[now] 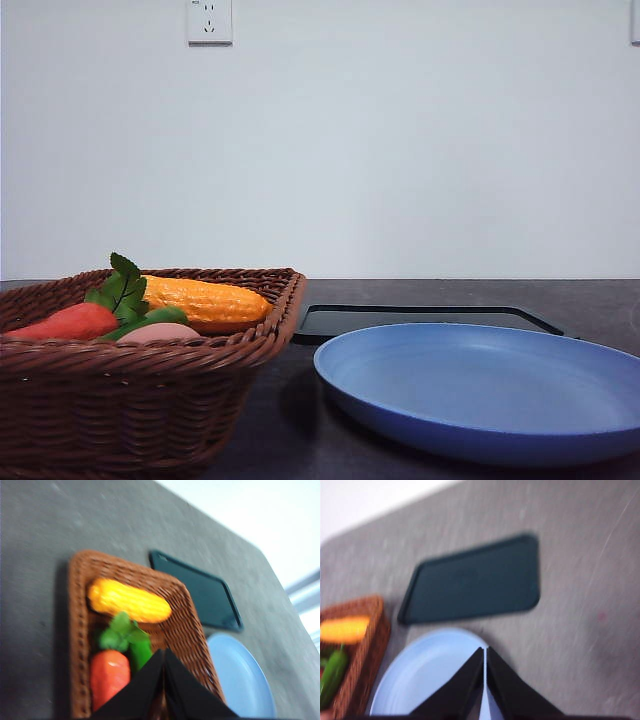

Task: Transfer egg from basket to plate and serve

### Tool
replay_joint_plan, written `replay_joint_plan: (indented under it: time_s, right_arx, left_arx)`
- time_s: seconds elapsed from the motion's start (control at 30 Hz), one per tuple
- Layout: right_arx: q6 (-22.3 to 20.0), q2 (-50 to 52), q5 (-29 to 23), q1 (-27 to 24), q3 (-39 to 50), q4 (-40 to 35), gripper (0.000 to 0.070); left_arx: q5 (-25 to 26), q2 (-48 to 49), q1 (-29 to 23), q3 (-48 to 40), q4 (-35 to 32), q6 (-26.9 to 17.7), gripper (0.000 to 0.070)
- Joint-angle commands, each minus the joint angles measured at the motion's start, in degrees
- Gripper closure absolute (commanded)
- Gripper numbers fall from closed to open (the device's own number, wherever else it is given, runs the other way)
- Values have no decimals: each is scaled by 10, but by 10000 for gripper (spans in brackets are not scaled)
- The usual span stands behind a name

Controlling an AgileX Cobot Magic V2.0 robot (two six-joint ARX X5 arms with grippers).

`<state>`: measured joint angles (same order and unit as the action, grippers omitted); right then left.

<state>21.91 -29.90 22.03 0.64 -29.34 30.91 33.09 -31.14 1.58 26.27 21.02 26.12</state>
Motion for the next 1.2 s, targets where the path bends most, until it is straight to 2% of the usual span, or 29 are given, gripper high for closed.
replay_joint_plan:
  time_s: [0.0, 0.1, 0.23, 0.3, 0.4, 0.47, 0.57, 0.7, 1.0, 1.17]
  right_arx:
    - [-19, -26, 19, 0, -12, 6, 700]
    - [-31, -71, 56, 0, -18, 26, 700]
    - [-49, -127, 104, 0, -18, 51, 693]
    - [-50, -151, 112, 0, -18, 59, 625]
    - [-51, -179, 108, 0, -18, 64, 435]
    - [-58, -195, 97, 0, -18, 59, 394]
    - [-63, -223, 85, 0, -18, 49, 394]
    - [-64, -270, 86, 8, -18, 36, 395]
    - [-58, -386, 86, 56, -18, -37, 396]
    - [-52, -434, 86, 65, -18, -67, 490]
  left_arx:
    - [18, -26, 5, 27, 21, -48, 700]
    - [46, -70, 14, 63, 63, -78, 700]
    - [79, -106, 22, 88, 81, -92, 700]
    - [92, -115, 23, 90, 78, -92, 682]
    - [93, -119, 23, 90, 78, -92, 588]
    - [93, -119, 23, 90, 77, -92, 508]
    - [93, -119, 23, 90, 77, -92, 410]
    - [93, -119, 23, 90, 77, -91, 355]
    - [93, -119, 23, 90, 78, -90, 353]
    - [93, -119, 23, 90, 82, -90, 353]
